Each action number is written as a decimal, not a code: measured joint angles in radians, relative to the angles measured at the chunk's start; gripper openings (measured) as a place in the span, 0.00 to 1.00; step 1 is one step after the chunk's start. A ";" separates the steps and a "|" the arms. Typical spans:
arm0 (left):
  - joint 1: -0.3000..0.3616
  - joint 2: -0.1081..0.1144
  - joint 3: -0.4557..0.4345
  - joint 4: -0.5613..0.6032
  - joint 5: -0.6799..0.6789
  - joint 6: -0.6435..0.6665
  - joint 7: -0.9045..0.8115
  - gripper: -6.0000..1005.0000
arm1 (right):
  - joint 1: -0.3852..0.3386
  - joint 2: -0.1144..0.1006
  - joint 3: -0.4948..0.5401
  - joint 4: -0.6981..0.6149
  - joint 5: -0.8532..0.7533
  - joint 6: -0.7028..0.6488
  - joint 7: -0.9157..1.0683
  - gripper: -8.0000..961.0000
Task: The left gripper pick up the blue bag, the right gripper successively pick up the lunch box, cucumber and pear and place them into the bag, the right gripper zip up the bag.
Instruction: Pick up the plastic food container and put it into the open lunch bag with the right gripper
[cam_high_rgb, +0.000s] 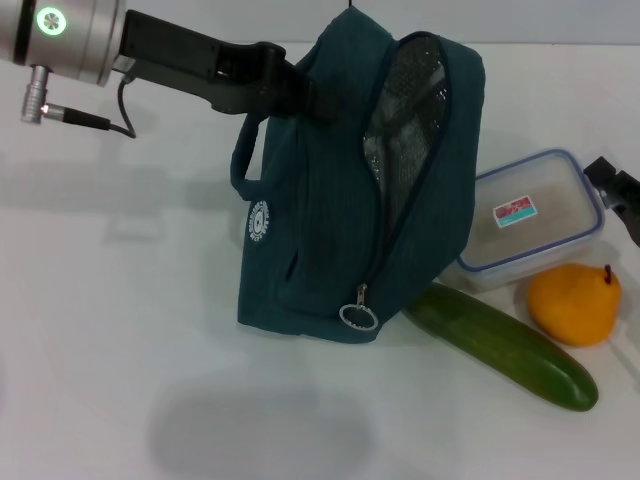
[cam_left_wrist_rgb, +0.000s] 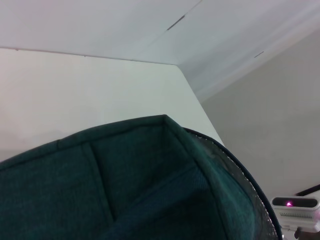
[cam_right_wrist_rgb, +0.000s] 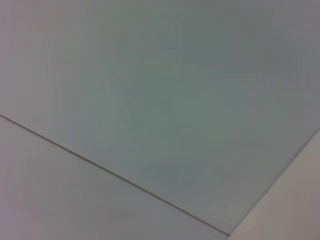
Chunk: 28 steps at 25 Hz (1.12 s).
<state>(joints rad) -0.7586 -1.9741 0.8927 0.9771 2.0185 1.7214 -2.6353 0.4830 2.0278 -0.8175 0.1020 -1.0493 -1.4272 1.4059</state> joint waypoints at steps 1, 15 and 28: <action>-0.001 0.000 0.000 0.000 0.000 0.000 0.000 0.06 | -0.001 0.000 0.000 0.000 0.000 -0.007 0.000 0.11; -0.008 0.009 0.000 0.006 0.000 0.000 -0.009 0.06 | -0.035 -0.003 0.000 -0.039 0.017 -0.102 0.026 0.11; -0.028 0.012 0.000 0.000 0.000 0.000 -0.011 0.06 | -0.046 -0.005 0.000 -0.051 0.029 -0.131 0.027 0.11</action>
<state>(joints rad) -0.7867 -1.9625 0.8927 0.9769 2.0186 1.7211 -2.6460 0.4370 2.0232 -0.8176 0.0515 -1.0206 -1.5582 1.4328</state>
